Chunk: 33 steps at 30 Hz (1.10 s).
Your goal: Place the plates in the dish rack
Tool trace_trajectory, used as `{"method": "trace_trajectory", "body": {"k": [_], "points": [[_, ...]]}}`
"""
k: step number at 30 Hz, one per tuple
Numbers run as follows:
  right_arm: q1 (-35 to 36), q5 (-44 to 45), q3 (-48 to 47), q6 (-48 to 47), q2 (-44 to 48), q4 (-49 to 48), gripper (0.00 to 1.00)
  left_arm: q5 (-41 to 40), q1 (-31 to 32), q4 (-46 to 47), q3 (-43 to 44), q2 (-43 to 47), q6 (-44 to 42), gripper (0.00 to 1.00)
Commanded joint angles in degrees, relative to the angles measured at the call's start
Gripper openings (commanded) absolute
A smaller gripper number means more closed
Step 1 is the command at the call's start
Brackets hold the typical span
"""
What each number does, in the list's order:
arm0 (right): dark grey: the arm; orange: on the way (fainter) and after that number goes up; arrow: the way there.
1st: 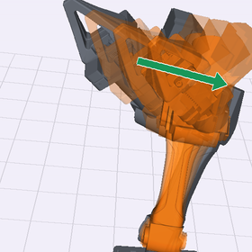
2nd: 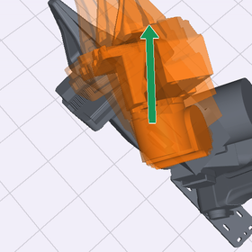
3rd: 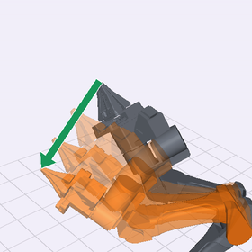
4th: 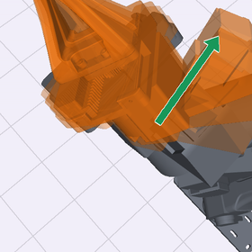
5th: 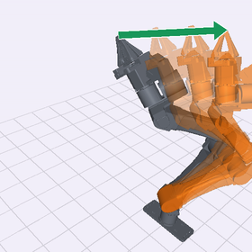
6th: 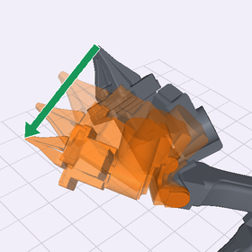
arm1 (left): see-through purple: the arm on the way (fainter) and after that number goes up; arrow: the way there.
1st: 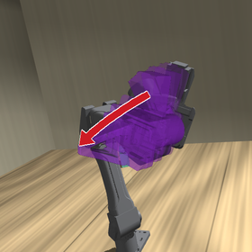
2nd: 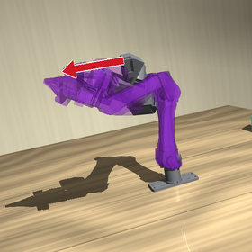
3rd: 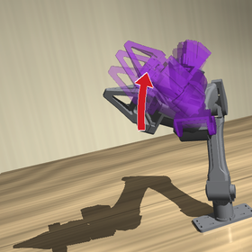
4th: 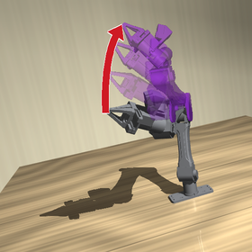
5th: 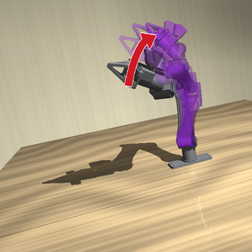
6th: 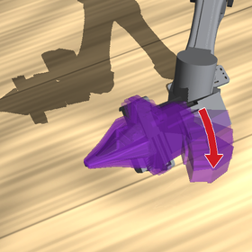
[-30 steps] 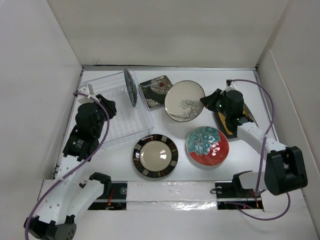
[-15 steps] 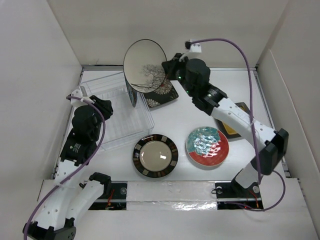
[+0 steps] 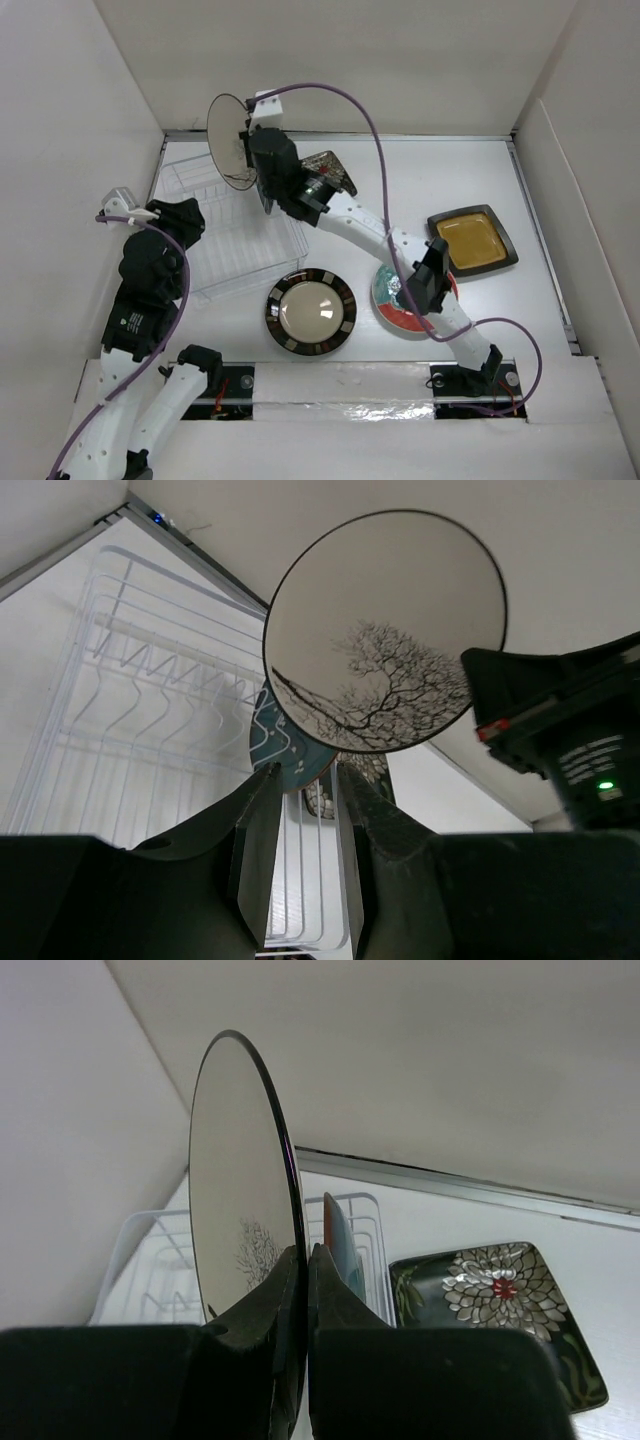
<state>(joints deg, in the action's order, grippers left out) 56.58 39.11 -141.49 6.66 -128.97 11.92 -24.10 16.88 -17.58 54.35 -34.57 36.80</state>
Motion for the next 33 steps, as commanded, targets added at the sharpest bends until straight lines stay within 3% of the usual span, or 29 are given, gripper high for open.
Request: {"method": "trace_trajectory", "body": {"k": [1, 17, 30, 33], "points": [[2.4, 10.8, -8.5, -9.7, -2.2, -9.9, 0.0, -3.8, 0.3, -0.3, 2.3, 0.4, 1.7, 0.26], [5.1, 20.8, -9.4, -37.4, -12.7, -29.7, 0.0, -4.6, 1.9, -1.2, 1.4, 1.3, 2.9, 0.25], [5.1, 24.7, -5.3, -35.8, -18.8, -32.4, 0.0, -10.9, 1.9, -4.9, 4.0, 1.6, 6.3, 0.25], [5.1, 23.3, -4.7, -30.0, -18.6, -28.8, 0.0, -15.2, 1.9, -7.8, 5.8, 0.6, 8.3, 0.32]]}}
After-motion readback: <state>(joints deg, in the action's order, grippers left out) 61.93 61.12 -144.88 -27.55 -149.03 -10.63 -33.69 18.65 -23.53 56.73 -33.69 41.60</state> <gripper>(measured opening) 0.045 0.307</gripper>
